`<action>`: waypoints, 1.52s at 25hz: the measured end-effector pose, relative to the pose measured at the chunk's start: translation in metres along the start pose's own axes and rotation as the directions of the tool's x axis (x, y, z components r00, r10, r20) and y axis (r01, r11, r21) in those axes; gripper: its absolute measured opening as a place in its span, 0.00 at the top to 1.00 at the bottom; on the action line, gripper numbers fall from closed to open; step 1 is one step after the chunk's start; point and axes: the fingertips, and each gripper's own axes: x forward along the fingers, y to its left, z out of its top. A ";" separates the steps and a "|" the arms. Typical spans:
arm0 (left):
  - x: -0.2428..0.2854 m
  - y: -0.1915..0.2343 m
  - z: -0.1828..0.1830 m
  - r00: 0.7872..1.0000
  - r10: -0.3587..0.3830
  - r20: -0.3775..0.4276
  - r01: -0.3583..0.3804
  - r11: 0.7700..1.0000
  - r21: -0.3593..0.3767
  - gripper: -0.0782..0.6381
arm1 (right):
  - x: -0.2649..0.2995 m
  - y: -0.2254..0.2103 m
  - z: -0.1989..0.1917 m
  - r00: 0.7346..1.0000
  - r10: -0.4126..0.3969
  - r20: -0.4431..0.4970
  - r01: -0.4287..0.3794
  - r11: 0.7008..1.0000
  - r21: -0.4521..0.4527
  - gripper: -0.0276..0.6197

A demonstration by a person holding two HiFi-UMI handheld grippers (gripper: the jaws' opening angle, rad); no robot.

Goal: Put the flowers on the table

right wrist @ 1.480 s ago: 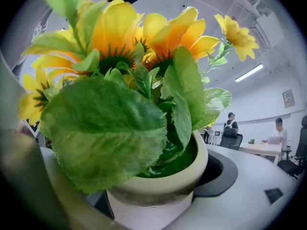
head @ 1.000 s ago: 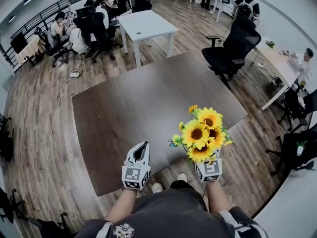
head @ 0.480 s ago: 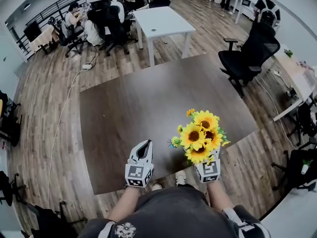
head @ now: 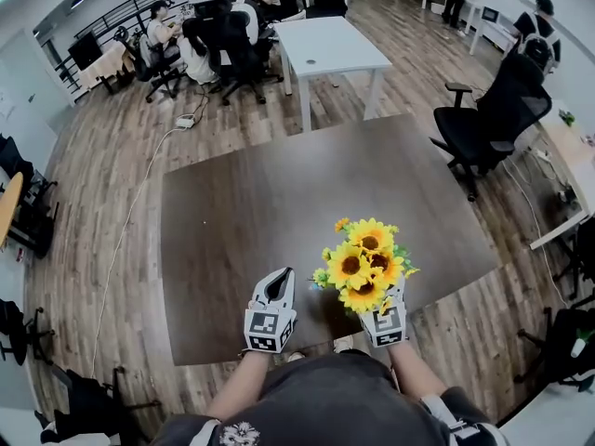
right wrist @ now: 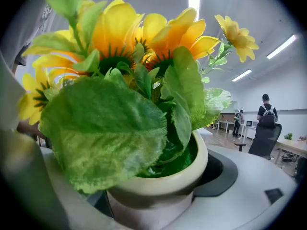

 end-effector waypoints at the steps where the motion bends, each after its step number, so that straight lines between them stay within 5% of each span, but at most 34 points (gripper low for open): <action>1: 0.003 -0.001 0.001 1.000 0.005 -0.002 -0.005 1.000 -0.002 0.88 | 0.003 -0.002 -0.001 1.000 0.009 -0.001 -0.009 1.000 0.005 0.13; 30: 0.057 0.004 -0.040 0.976 0.199 -0.088 -0.207 0.973 -0.100 0.88 | 0.088 -0.040 -0.105 0.980 0.111 -0.163 -0.104 0.993 0.051 0.13; 38: 0.058 0.023 -0.061 0.977 0.170 -0.130 -0.188 0.971 -0.147 0.88 | 0.100 -0.028 -0.127 0.971 0.106 -0.215 -0.099 0.994 0.040 0.13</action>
